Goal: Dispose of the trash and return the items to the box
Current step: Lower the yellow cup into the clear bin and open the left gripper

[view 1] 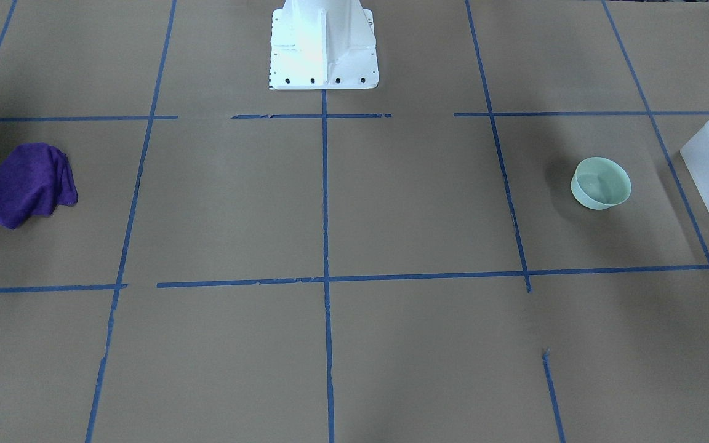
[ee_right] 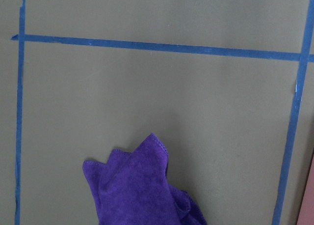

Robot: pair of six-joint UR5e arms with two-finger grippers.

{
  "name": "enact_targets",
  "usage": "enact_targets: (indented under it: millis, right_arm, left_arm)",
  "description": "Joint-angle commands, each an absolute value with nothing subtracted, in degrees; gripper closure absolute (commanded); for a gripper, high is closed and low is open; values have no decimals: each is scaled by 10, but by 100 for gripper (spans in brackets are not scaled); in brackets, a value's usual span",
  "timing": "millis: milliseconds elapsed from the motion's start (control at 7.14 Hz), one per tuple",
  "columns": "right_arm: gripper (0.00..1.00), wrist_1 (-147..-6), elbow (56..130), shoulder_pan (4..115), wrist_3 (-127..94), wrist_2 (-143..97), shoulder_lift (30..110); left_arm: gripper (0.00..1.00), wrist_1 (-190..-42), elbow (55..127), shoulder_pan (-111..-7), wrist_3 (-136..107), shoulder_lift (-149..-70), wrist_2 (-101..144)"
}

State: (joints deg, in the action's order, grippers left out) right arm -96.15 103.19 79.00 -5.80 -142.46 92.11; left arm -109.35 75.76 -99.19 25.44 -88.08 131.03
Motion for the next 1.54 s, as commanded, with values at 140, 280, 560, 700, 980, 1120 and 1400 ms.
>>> enact_targets:
  millis: [140, 280, 560, 700, 980, 1120, 1400]
  right_arm:
    - [0, -962, 1033, 788, -58, -1425, 921]
    - [0, -962, 1032, 788, -58, -1425, 921]
    - [0, -962, 1032, 787, -58, -1425, 921]
    - [0, -962, 1031, 786, -58, -1425, 921]
    - [0, -962, 1030, 785, -58, -1425, 921]
    - [0, -962, 1029, 784, -58, -1425, 921]
    - [0, -962, 1029, 783, -58, -1425, 921]
  left_arm:
    - [100, -1088, 748, -992, 255, -863, 1317]
    - [100, -1081, 730, -991, 254, -865, 1360]
    - [100, -1081, 715, -984, 237, -867, 1393]
    - [100, -1082, 692, -975, 229, -871, 1424]
    - [100, -1082, 679, -943, 200, -874, 1426]
    - [100, -1084, 674, -923, 191, -875, 1426]
    - [100, -1085, 664, -918, 192, -875, 1426]
